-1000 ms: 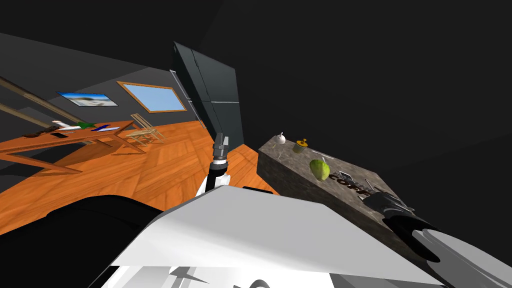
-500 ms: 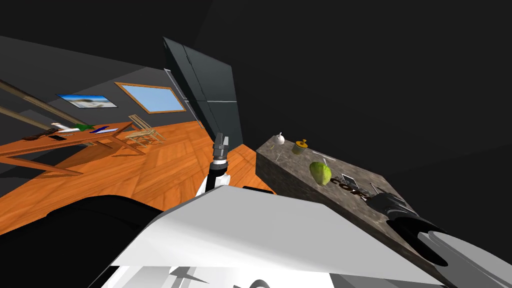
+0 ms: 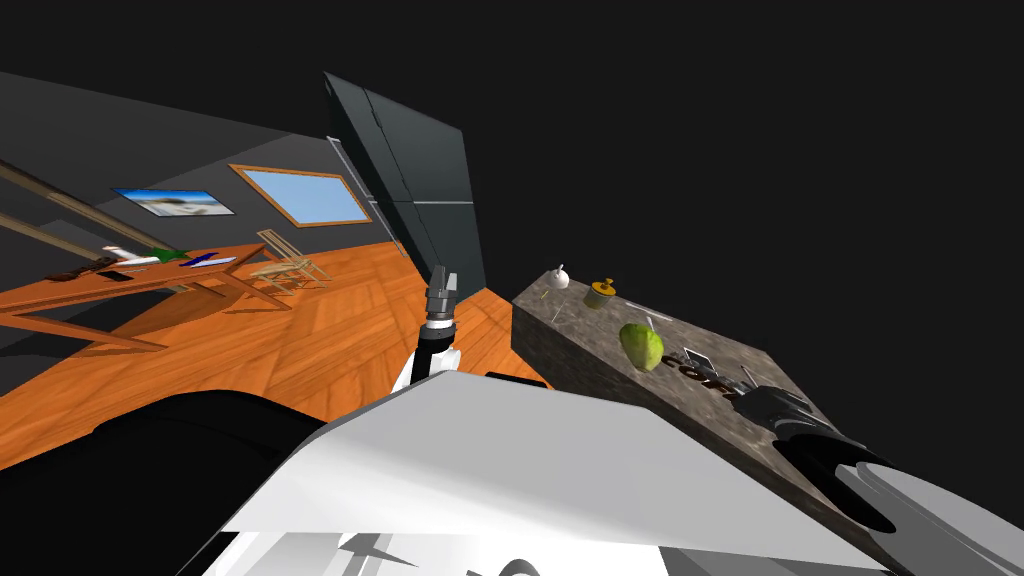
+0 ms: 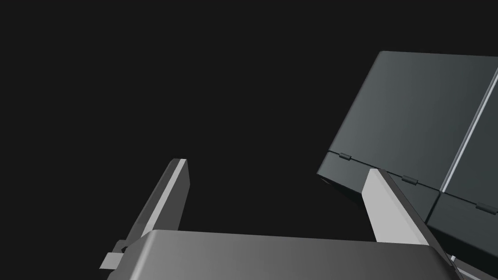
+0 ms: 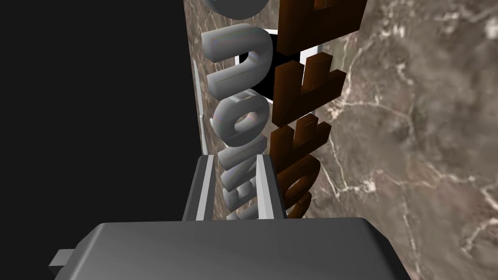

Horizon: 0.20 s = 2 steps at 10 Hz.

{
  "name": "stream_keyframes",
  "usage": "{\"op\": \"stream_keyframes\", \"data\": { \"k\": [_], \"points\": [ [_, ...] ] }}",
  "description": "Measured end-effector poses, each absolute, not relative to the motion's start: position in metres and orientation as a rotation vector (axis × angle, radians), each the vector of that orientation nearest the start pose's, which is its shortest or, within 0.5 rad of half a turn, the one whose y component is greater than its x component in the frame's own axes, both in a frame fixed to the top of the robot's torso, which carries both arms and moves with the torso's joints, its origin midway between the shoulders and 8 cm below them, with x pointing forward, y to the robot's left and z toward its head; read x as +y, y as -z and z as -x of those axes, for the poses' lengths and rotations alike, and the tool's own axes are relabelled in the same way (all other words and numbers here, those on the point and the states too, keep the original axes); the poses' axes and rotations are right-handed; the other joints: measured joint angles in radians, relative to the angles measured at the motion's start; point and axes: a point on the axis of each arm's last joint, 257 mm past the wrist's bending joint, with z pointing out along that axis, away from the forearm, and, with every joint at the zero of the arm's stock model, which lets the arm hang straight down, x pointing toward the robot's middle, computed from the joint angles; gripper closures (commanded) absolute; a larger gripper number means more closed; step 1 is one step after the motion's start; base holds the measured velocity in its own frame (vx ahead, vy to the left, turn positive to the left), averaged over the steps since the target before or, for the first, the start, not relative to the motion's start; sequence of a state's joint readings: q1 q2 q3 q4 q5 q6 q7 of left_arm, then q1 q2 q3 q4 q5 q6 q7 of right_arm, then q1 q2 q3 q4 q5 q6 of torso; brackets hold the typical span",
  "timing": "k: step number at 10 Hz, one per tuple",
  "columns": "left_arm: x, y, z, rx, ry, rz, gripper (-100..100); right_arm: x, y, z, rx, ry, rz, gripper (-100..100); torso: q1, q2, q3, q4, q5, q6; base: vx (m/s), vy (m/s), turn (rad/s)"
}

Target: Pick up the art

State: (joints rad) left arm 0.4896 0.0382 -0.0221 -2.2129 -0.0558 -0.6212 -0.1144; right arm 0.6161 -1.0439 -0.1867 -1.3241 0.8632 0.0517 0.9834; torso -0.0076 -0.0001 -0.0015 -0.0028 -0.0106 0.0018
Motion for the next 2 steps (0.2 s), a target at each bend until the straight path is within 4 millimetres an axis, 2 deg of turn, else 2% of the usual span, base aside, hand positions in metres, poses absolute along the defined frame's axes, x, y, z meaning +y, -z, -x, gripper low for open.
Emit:
{"op": "stream_keyframes", "data": {
  "k": [1,2],
  "points": [
    [0.2579,-0.0192,-0.3391,0.657,1.206,0.501,0,-0.7368,0.2783,-0.2585,2.080,1.283,1.049,100,0.000,0.000,0.000,0.000,0.000,0.000,0.000,0.000,0.000],
    [0.2579,-0.0192,-0.3391,0.657,1.206,0.501,0,-0.7368,0.2784,-0.2585,2.080,1.282,1.049,0,0.000,0.000,0.000,0.000,0.000,0.000,0.000,0.000,0.000]
  ]
}}
